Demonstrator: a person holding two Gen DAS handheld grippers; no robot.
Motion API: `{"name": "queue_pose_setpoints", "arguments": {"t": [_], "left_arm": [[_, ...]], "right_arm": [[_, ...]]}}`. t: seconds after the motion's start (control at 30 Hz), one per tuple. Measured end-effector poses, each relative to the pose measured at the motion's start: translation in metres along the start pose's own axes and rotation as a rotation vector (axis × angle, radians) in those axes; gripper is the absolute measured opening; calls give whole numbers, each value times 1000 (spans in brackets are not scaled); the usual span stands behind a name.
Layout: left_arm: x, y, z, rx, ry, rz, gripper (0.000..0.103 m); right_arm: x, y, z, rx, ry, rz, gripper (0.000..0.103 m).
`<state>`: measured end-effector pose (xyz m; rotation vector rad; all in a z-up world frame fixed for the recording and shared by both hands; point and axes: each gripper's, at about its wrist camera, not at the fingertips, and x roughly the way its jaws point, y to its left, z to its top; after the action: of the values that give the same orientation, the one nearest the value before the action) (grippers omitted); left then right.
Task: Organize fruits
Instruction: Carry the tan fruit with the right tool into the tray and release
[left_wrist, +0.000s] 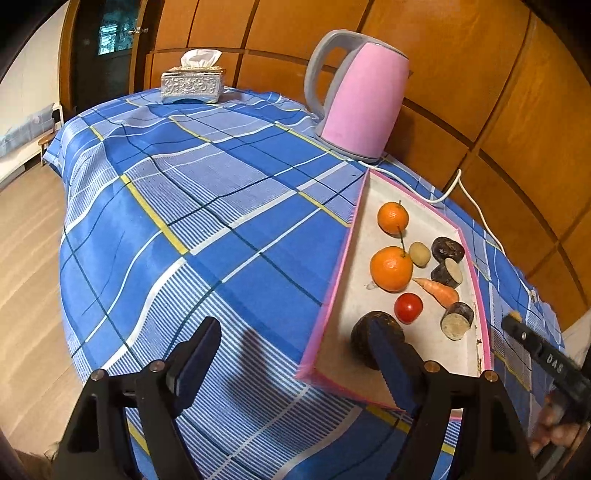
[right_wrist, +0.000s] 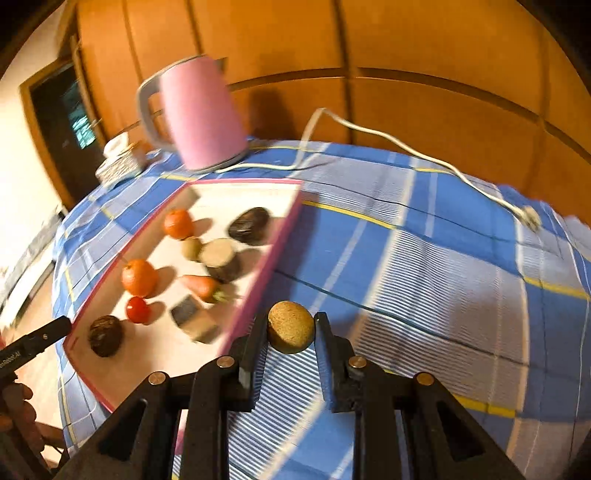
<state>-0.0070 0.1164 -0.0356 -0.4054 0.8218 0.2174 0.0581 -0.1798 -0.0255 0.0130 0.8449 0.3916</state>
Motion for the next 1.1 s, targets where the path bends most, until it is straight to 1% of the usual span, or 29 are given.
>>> {"name": "queue_pose_setpoints", "arguments": {"t": [0.2,0.33,0.43,0.53,0.6,0.67,0.8,0.87,1.1], "left_arm": [[0,6,0,-17,3,17,82],[0,8,-1,-16,2,24,82],[0,9,-1,-18,2,23,82],[1,12,-2,-25,7,27,82],[1,12,-2,-25,6,30,82],[0,13,-2,-27,5,32,82],[0,13,-2,-27,4,29,82],[0,12,-2,-24,4,25,82],[-1,11,-3,-20,4,20,83]], "right_arm": [[14,32,30,-107,14,56,24],[31,55,47,-190,37,69,24],[49,66,53,-219,74,71,24],[65,79,55,-248,107,91,25],[73,83,54,-259,118,64,25],[78,84,54,-253,117,69,30],[77,84,53,-235,105,74,32],[74,83,52,-226,96,74,40],[56,72,47,-157,47,69,40]]}}
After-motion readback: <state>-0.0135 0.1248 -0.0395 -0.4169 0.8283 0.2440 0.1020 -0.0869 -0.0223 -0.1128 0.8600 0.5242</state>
